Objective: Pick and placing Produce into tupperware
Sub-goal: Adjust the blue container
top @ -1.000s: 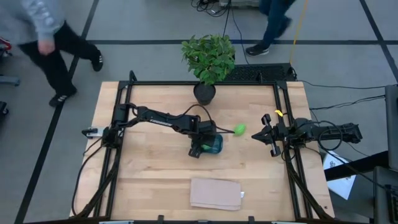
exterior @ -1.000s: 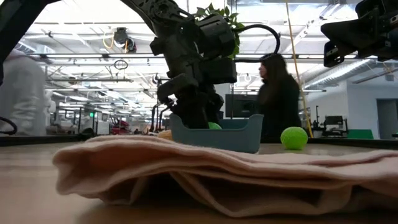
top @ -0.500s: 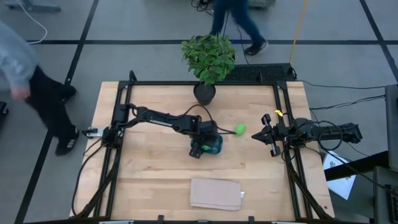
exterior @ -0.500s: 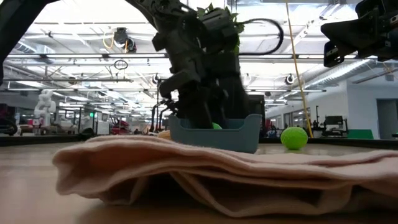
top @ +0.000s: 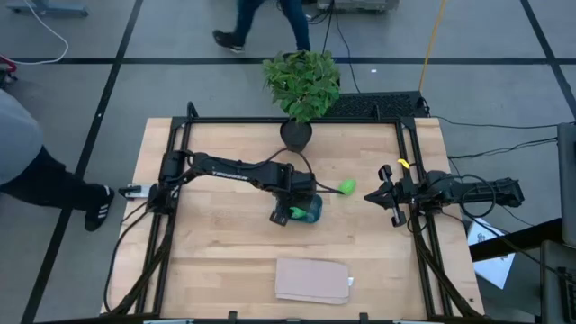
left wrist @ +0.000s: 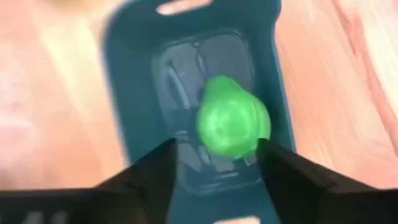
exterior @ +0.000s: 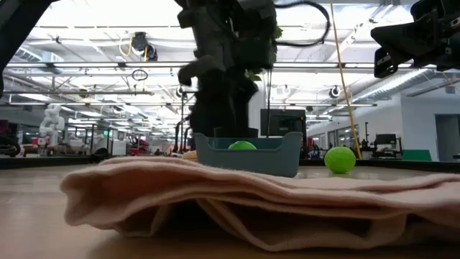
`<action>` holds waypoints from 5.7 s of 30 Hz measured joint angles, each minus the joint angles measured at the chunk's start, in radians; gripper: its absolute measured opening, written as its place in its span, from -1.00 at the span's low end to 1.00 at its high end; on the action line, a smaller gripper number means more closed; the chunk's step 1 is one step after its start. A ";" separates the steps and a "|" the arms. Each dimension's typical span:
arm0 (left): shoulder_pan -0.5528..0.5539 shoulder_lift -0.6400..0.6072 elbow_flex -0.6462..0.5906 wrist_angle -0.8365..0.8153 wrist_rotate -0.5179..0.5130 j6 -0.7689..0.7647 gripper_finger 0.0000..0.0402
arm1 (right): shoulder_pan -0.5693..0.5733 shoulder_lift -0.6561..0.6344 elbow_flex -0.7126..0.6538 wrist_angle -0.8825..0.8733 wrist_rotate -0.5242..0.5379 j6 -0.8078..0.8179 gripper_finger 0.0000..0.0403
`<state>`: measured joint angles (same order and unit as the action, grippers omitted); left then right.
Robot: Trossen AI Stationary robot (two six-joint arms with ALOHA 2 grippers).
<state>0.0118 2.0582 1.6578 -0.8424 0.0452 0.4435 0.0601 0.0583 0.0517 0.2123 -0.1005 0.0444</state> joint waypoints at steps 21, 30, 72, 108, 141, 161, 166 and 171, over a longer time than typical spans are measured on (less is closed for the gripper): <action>0.077 -0.311 -0.251 0.179 0.046 -0.166 -0.98 | 0.000 0.036 0.000 0.009 0.000 0.022 -1.00; 0.046 -0.584 -0.607 0.584 -0.021 -0.264 -1.00 | 0.000 0.051 0.000 0.023 0.000 0.021 -1.00; -0.033 -0.478 -1.161 1.291 -0.203 -0.636 -1.00 | 0.000 0.509 0.000 0.267 0.103 0.157 -1.00; -0.041 -0.474 -1.153 1.364 -0.177 -0.663 -1.00 | 0.001 1.271 0.112 0.681 0.099 0.337 -1.00; -0.095 -0.474 -1.153 1.370 -0.176 -0.715 -1.00 | -0.025 1.478 0.241 0.660 0.099 0.362 -1.00; -0.098 -0.474 -1.153 1.385 -0.169 -0.712 -1.00 | -0.074 1.478 0.241 0.666 0.099 0.346 -1.00; -0.099 -0.474 -1.153 1.385 -0.167 -0.716 -1.00 | -0.075 1.478 0.241 0.666 0.098 0.346 -1.00; -0.111 -0.474 -1.153 1.386 -0.165 -0.720 -1.00 | -0.085 1.478 0.241 0.666 0.097 0.347 -1.00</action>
<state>-0.0993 1.5841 0.5049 0.5438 -0.1200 -0.2761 -0.0247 1.5360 0.2924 0.8783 -0.0032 0.3912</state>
